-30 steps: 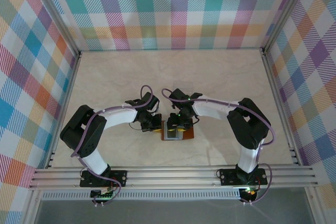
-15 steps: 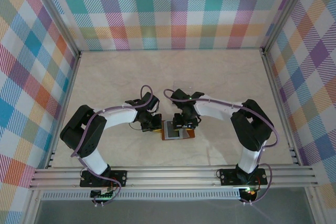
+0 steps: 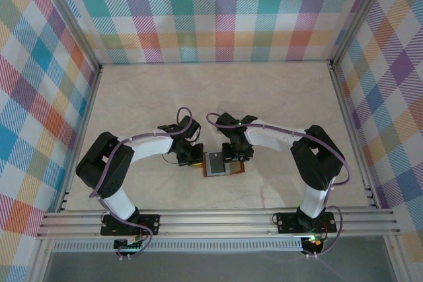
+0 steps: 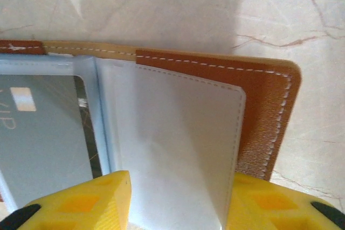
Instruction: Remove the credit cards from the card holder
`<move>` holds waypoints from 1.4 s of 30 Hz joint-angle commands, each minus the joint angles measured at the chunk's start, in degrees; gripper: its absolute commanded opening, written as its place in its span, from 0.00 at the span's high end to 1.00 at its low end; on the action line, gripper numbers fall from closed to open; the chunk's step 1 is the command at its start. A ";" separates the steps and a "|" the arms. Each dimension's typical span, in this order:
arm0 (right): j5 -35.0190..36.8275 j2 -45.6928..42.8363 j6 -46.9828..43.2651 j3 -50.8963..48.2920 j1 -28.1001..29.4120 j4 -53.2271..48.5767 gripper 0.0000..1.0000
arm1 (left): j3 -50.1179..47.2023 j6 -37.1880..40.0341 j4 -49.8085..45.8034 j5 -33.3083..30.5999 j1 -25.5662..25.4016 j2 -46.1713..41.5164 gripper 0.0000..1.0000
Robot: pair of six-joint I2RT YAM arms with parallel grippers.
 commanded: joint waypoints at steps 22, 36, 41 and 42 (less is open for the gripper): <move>1.49 -6.40 -2.19 1.74 0.28 -4.26 0.52 | 6.57 -1.47 -3.01 -1.92 -7.06 3.31 0.98; -18.63 -6.19 -0.13 -0.81 -1.31 9.30 0.69 | 5.34 -0.81 -2.84 -2.99 -7.06 4.88 0.98; -20.58 -4.04 0.97 -3.28 -2.18 13.16 0.74 | 5.12 -0.57 -3.16 -3.08 -7.03 4.78 0.98; -20.63 -3.70 1.27 -3.81 -2.35 13.66 0.74 | 5.12 -0.55 -3.17 -3.13 -7.09 4.73 0.98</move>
